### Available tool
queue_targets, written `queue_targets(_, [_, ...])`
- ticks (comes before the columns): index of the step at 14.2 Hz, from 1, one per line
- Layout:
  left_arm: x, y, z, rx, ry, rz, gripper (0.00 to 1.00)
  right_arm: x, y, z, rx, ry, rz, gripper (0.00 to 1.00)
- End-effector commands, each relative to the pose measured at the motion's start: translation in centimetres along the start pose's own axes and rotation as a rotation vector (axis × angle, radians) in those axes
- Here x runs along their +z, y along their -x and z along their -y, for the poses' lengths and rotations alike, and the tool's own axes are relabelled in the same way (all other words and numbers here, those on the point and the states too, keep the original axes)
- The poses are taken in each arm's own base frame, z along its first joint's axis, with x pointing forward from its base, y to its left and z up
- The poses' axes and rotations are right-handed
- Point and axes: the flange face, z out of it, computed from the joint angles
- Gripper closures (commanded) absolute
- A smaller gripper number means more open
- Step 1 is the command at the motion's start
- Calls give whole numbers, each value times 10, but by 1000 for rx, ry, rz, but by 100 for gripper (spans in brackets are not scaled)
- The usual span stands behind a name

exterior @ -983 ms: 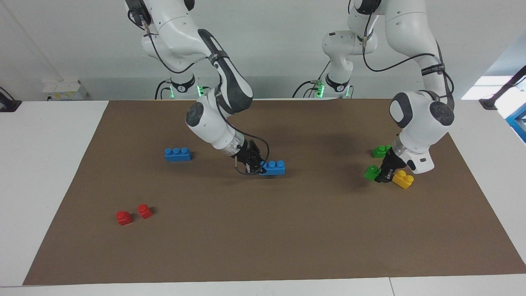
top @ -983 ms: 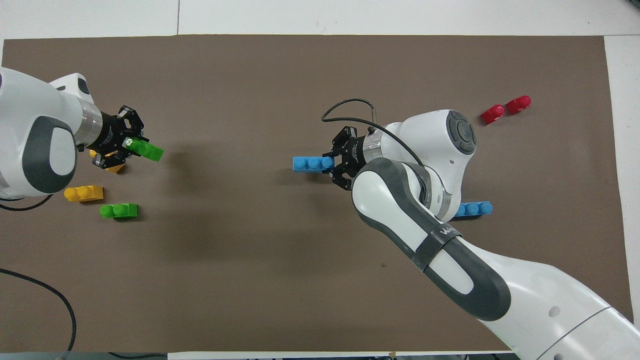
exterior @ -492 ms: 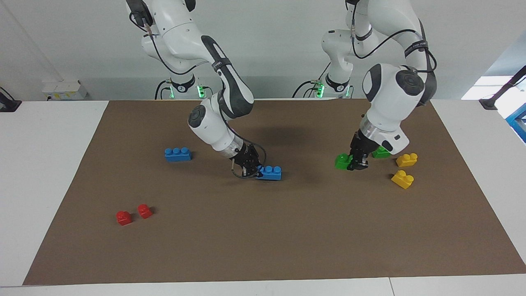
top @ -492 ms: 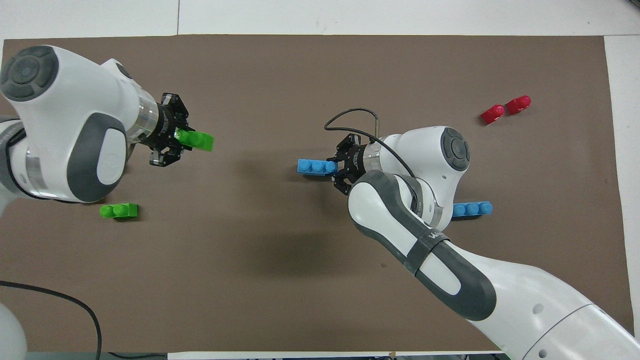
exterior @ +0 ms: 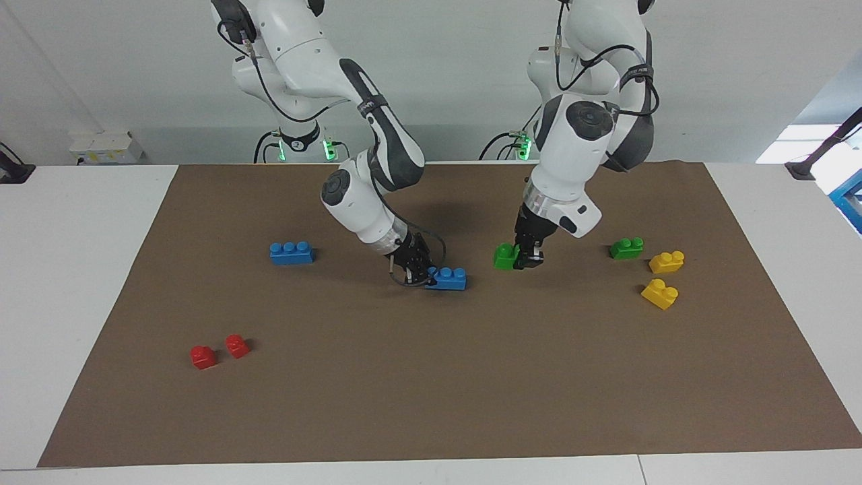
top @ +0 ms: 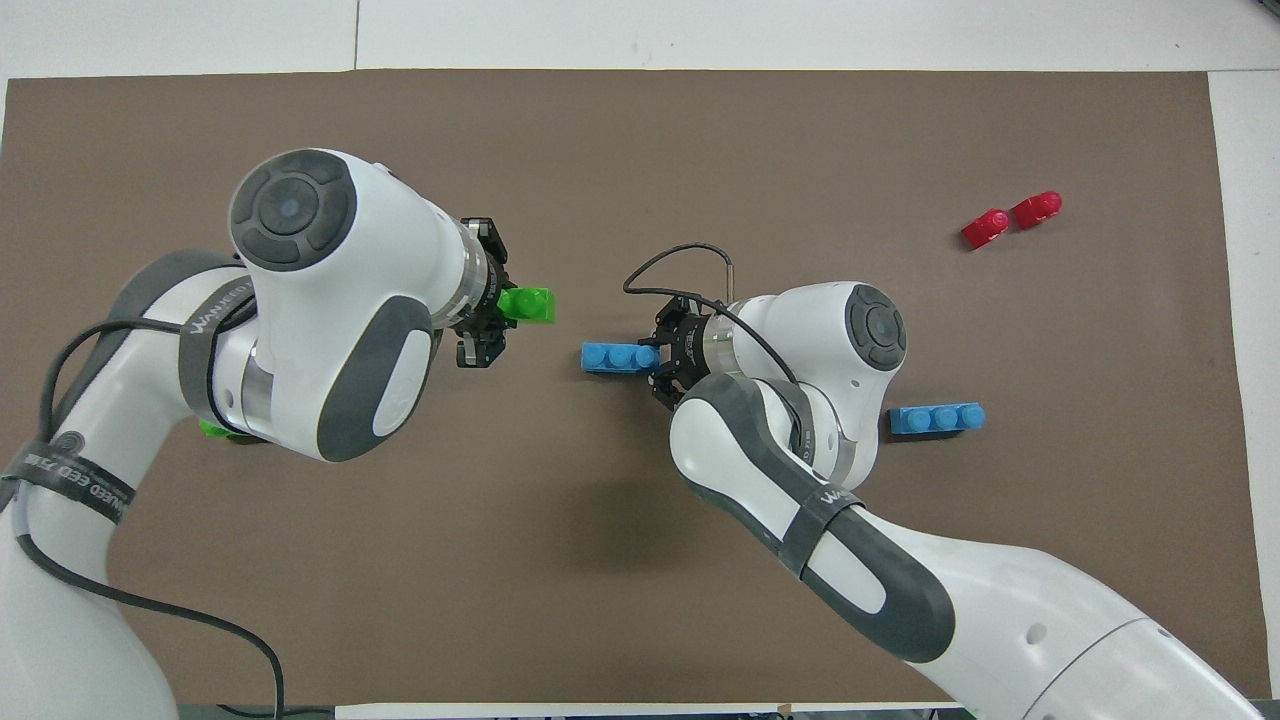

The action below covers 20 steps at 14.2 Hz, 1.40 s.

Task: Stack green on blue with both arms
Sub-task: 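Carry the blue brick and green brick toward the table center together, then press the green brick onto the blue brick end with both grippers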

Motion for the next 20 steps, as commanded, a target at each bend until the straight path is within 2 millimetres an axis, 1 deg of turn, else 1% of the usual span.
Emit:
queue_targets(1, [17,24,14,-53,0,-18,100,0,-8,-10,-37,-4,-6,100])
queue_targets(2, [25,36,21,-62,12,-41,100,1,-11,-11,-53,-1,-8,100])
queue_targets(3, [34,41,27,-101,22,-56,100,2,-12,-13,-72,2,-11,100])
queue_targets(5, [46,54,39,-102,13,-62,100,3,-14,-14,-106,6,-13,100])
queue_targets(7, [64,54,40,-114,1,-80,100,4,-16,-16,-115,10,-16,100])
queue_targets(8, [68,54,41,-117,0,-90,100,3,-15,-15,-113,9,-13,100])
queue_targets(11, [69,52,40,-120,2,-90,100,3,-15,-15,-111,8,-11,100])
queue_targets(12, [69,49,37,-127,18,-80,100,3,-15,-15,-108,8,-9,100])
queue_targets(13, [71,45,35,-128,30,-73,100,3,-15,-15,-108,8,-9,100])
queue_targets(15, [75,46,35,-122,56,-55,100,3,-15,-15,-107,8,-9,100])
queue_targets(18, [88,47,43,-118,55,-55,100,3,-15,-15,-106,7,-7,100])
queue_targets(19, [95,46,47,-119,43,-63,100,4,-16,-16,-105,9,-9,100])
queue_targets(20, [97,47,49,-120,40,-64,100,3,-15,-15,-105,8,-8,100])
